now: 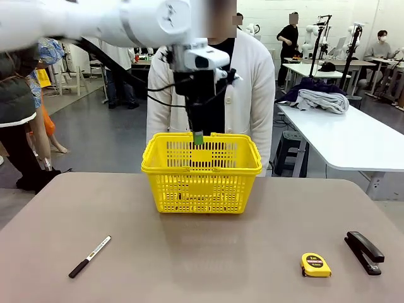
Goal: Place the items the person wants into the basket.
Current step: Pick up the item the person points to and place it in the Market Basket.
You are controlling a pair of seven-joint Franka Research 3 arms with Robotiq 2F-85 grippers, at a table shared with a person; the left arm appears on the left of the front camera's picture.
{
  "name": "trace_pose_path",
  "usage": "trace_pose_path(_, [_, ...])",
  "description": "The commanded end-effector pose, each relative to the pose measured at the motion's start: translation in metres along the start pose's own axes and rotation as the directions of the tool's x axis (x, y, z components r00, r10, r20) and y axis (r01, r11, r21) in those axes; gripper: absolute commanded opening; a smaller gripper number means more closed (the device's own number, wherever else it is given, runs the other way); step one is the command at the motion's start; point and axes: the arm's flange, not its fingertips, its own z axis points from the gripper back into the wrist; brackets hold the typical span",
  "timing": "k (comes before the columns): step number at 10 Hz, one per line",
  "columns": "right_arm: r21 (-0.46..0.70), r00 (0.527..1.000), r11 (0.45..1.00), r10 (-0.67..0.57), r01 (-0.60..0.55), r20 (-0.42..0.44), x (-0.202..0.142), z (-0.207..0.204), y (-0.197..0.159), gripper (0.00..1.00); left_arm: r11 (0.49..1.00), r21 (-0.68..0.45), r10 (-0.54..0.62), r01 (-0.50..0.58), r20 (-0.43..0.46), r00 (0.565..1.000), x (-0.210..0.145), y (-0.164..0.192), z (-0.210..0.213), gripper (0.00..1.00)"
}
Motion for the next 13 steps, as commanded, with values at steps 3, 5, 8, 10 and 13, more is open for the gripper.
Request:
trace_pose_path(3, [0.010,1.000,1.000,0.012,-0.012,0.020,0.001,0.000,0.000,1.00,0.994,0.089,0.049,-0.059,0.114,0.992,-0.112,-0.097,0.007,1.00])
trace_pose_path(5, [0.010,1.000,1.000,0.012,-0.012,0.020,0.001,0.000,0.000,1.00,0.985,0.125,0.106,-0.119,0.108,0.989,-0.127,-0.115,-0.008,1.00])
trace_pose_path(8, [0.010,1.000,1.000,0.012,-0.012,0.020,0.001,0.000,0.000,1.00,0.961,0.173,0.197,-0.218,0.128,0.972,-0.134,-0.131,-0.027,1.00])
trace_pose_path(10, [0.010,1.000,1.000,0.012,-0.012,0.020,0.001,0.000,0.000,1.00,0.949,0.166,0.253,-0.270,0.114,0.961,-0.132,-0.137,-0.039,1.00])
trace_pose_path(13, [0.010,1.000,1.000,0.012,-0.012,0.020,0.001,0.000,0.000,1.00,0.956,0.139,0.243,-0.258,0.113,0.963,-0.133,-0.134,-0.038,1.00])
